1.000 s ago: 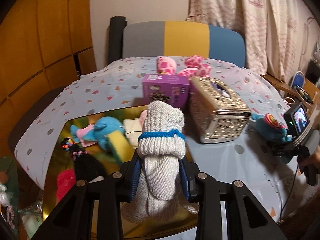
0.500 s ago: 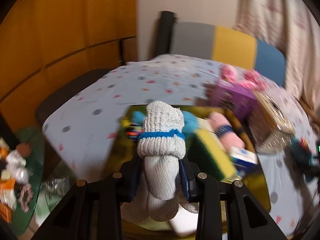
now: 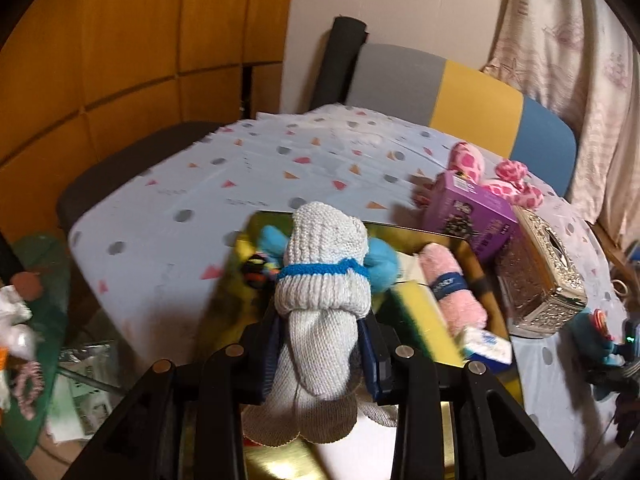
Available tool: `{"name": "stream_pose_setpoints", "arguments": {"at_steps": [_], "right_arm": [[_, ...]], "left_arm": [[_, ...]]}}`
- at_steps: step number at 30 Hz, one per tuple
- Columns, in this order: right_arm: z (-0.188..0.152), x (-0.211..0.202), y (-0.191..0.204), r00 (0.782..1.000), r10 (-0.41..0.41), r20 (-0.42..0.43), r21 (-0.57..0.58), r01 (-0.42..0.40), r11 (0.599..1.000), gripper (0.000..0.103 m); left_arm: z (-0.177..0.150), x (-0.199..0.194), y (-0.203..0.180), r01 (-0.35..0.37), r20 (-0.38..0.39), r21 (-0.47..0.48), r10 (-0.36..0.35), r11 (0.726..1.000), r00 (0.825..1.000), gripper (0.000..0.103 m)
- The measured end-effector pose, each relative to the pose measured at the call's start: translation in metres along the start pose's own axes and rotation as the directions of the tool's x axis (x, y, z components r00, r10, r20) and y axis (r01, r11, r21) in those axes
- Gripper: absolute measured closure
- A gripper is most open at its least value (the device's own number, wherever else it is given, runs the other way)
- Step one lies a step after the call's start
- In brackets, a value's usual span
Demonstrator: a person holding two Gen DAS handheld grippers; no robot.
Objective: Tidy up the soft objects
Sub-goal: 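Carry the white socks into the gold tray and open the left tool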
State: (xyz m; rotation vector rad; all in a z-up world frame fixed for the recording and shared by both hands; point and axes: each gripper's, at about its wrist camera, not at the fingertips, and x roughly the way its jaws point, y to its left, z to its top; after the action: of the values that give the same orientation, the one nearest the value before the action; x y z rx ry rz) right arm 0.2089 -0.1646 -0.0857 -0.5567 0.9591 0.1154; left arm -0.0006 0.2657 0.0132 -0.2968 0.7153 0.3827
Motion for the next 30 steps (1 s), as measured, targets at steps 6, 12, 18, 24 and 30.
{"name": "stream_pose_setpoints", "arguments": {"at_steps": [6, 12, 18, 24, 30], "right_arm": [[0.000, 0.000, 0.000, 1.000, -0.002, 0.000, 0.000, 0.002, 1.000, 0.029], [0.000, 0.000, 0.000, 1.000, -0.003, 0.000, -0.001, 0.003, 1.000, 0.029], [-0.001, -0.001, 0.000, 1.000, -0.008, 0.000, -0.002, 0.008, 1.000, 0.029], [-0.001, -0.001, 0.001, 1.000, -0.014, -0.001, -0.004, 0.014, 1.000, 0.029], [0.000, -0.001, 0.004, 0.999, -0.033, -0.012, -0.003, 0.033, 0.999, 0.030]], "left_arm": [[0.000, 0.040, -0.023, -0.010, -0.060, 0.046, 0.013, 0.999, 0.998, 0.067], [-0.006, 0.065, -0.029, -0.035, -0.101, 0.073, 0.042, 0.997, 0.994, 0.061], [-0.008, 0.058, -0.028, -0.052, -0.062, 0.085, 0.057, 0.995, 0.996, 0.047], [-0.009, 0.039, -0.028, -0.043, -0.020, 0.089, 0.045, 0.995, 0.999, 0.043], [-0.011, 0.018, -0.025, -0.031, 0.010, 0.078, 0.030, 0.996, 0.999, 0.041]]}}
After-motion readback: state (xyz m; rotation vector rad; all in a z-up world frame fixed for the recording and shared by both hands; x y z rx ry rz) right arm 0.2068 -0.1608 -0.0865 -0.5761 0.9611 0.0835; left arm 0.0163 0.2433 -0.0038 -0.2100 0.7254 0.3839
